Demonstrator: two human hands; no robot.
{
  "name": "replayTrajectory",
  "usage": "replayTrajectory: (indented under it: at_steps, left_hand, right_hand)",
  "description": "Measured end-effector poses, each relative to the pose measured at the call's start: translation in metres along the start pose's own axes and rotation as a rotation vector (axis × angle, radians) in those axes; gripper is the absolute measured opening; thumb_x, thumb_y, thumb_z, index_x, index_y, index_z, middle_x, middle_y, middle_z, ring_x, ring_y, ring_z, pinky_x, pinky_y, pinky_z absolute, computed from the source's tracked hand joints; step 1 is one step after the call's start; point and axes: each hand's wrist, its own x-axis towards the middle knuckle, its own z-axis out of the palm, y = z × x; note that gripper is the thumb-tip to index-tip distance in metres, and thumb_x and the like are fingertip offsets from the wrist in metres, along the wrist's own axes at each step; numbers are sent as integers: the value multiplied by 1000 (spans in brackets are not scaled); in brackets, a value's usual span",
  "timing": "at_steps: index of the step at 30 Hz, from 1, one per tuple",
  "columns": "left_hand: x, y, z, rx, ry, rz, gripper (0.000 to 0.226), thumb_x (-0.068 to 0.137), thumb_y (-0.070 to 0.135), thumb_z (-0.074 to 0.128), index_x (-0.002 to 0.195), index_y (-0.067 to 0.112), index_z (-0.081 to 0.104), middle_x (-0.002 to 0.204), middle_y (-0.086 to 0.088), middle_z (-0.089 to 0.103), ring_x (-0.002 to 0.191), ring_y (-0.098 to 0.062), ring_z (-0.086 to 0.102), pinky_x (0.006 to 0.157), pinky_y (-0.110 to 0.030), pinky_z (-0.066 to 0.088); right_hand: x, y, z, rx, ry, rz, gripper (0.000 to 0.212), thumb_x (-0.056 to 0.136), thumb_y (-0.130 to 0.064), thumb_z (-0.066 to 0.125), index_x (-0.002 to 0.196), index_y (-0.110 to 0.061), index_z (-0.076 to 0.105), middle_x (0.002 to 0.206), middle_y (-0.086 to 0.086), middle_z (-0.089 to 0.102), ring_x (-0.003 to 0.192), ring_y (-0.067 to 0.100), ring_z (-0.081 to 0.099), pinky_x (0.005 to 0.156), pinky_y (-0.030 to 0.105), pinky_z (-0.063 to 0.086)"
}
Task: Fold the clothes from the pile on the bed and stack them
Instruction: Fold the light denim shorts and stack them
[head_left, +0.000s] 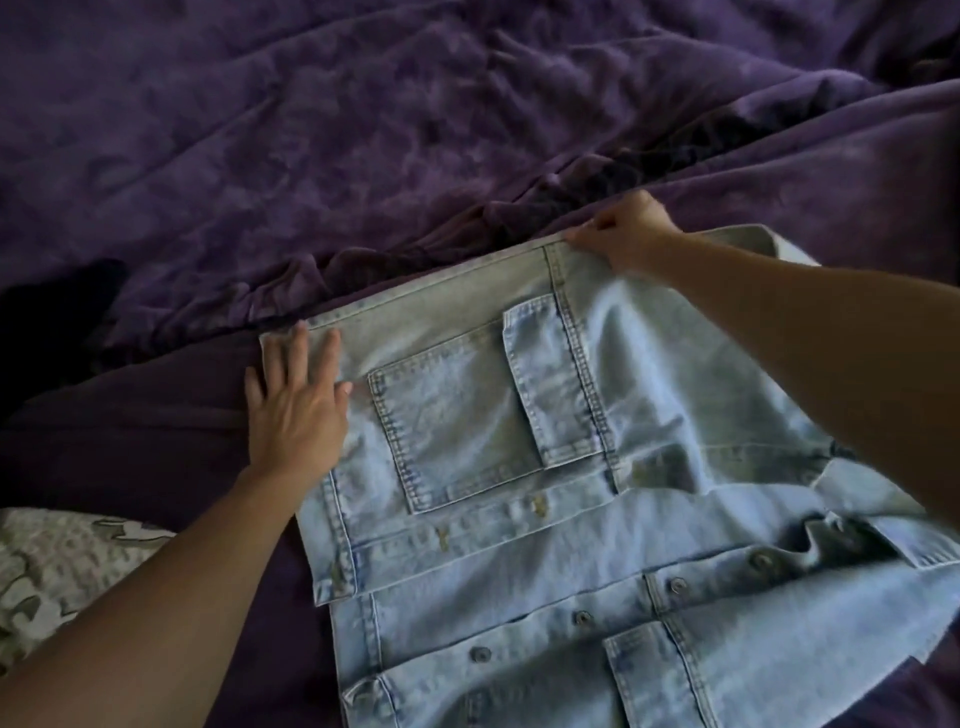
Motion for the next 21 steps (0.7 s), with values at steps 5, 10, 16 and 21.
replayTrajectory:
  at_steps: [5, 10, 16, 21]
  left_hand:
    - [7, -8, 23, 54, 67, 40, 60, 99, 42, 27, 153, 22, 12, 159, -11, 12, 142, -38, 15, 111, -59, 16]
    - [4, -4, 17, 71, 23, 7, 61, 99, 40, 29, 153, 22, 9, 160, -11, 4, 145, -37, 5, 114, -59, 10]
    - [-96, 56, 19, -143, 218, 105, 50, 98, 34, 38, 146, 19, 36, 157, -18, 20, 144, -38, 17, 112, -58, 21]
    - [-210, 69, 61, -35, -20, 144, 55, 94, 38, 30, 144, 18, 42, 152, -18, 32, 141, -36, 28, 110, -56, 30]
  right_hand:
    - [22, 24, 28, -475, 315, -163, 36, 86, -54, 56, 98, -20, 60, 103, 18, 65, 97, 39, 60, 78, 41, 43]
    - [-9, 37, 11, -566, 413, -343, 37, 92, -43, 49, 117, -15, 54, 119, 18, 58, 111, 38, 51, 85, 47, 39]
    - [-161, 108, 58, -593, 152, -805, 46, 96, -39, 48, 137, -19, 48, 153, 12, 35, 142, 31, 30, 106, 49, 32]
    - [-209, 175, 61, -637, 49, -533, 55, 95, -48, 42, 142, -19, 45, 153, 9, 36, 144, 26, 28, 109, 47, 33]
